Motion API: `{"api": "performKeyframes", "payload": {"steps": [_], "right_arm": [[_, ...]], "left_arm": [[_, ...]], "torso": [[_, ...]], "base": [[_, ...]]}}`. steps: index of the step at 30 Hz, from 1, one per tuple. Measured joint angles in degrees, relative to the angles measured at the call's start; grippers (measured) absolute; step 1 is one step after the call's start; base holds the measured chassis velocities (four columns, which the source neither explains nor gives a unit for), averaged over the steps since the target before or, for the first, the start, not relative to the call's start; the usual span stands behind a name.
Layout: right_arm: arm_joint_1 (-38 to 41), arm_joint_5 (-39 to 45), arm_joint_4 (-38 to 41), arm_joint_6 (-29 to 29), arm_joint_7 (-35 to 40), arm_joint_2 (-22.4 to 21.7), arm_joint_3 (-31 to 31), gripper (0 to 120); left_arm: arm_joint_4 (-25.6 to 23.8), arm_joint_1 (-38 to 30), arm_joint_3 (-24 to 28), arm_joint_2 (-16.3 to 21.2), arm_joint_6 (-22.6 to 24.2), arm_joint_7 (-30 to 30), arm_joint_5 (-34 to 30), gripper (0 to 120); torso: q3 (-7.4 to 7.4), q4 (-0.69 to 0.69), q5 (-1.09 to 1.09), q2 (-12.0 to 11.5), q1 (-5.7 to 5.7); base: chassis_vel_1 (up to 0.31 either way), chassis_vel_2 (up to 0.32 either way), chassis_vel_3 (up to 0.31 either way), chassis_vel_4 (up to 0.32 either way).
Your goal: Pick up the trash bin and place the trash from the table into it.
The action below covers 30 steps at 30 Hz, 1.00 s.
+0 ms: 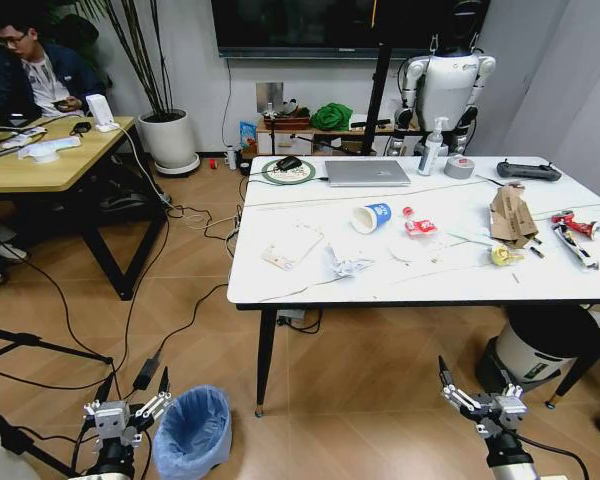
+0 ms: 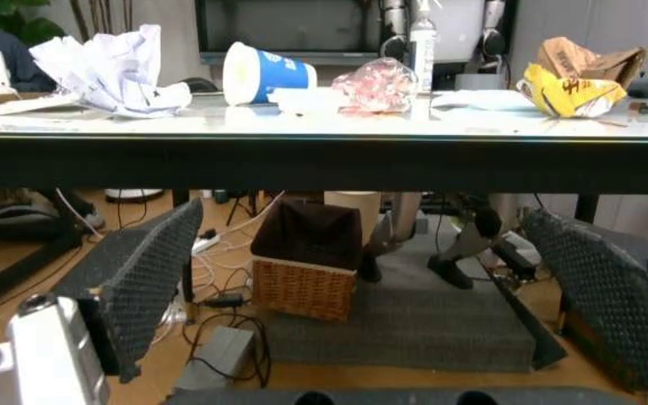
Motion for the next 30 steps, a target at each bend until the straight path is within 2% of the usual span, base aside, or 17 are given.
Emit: {"api": "performKeyframes", "payload": {"steps": [10,17,30], "right_arm": [[0.0,0.3,0.3,0.0,0.0,-0.3,0.8,100],[0.2,0.5,0.2,0.0,0.1,-0.3,0.7,100],[0.6,1.1,-0.2,-0.1,0.1,-0.4,0.4,100]], "left_arm": [[0.3,-0.4,0.3,-0.1,-0.1,0.1,-0.1,100],[0.6,-0.7,-0.3,-1.0,-0.6,-3.5,5.3,100],[0.2,-0.8,-0.4,-1.3,-0.8,-4.2,3.8,100]], "torso": [[0.00,0.00,0.00,0.0,0.00],[0.00,0.00,0.00,0.0,0.00],[0.00,0.00,0.00,0.0,0.00]], "base": [[0.000,0.000,0.000,0.000],[0.000,0.000,0.000,0.000],[0.000,0.000,0.000,0.000]]}}
